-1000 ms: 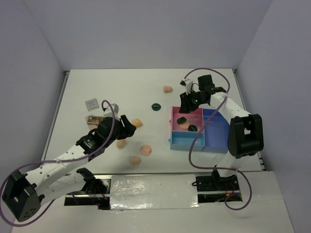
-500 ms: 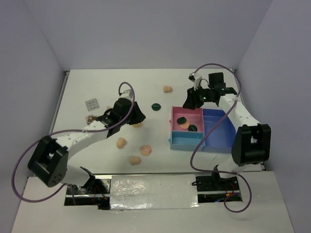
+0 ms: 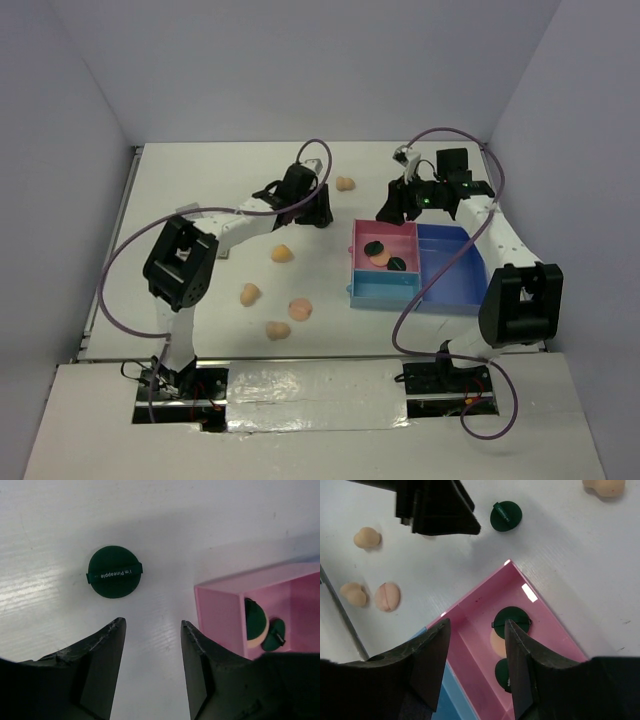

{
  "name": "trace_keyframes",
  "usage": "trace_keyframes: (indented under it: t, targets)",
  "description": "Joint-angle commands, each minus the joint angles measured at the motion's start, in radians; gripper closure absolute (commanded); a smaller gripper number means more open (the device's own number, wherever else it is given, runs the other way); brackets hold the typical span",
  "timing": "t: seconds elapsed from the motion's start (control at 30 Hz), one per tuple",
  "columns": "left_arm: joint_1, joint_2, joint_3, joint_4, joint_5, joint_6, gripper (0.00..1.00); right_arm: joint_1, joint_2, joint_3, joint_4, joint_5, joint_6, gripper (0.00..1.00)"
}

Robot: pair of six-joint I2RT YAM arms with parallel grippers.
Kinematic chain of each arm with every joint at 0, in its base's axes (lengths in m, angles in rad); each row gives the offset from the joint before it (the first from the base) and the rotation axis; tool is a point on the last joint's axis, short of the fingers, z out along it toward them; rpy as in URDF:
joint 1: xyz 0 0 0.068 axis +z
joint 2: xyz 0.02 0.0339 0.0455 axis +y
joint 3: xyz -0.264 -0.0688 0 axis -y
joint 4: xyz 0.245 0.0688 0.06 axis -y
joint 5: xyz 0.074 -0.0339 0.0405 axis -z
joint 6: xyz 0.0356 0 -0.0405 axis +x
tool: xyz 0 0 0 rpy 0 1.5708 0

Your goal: Organize the makeup

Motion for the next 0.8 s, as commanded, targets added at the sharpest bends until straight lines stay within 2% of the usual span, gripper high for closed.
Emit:
trace_keyframes:
  t: [0.0, 0.27, 0.77]
  targets:
    - [0.006, 0.061, 0.110, -0.077, 0.001, 0.082, 0.40, -0.012, -0.044, -0.018, 0.033, -0.035, 0.000, 0.45]
    - [0.006, 0.208, 0.304, -0.215, -0.094, 0.176, 0.40, -0.018, -0.035, -0.024, 0.044, -0.045, 0.011, 0.45]
    - [0.004, 0.363, 0.470, -0.316, -0.137, 0.268, 0.40, -0.019, -0.027, -0.036, 0.053, -0.049, 0.020, 0.45]
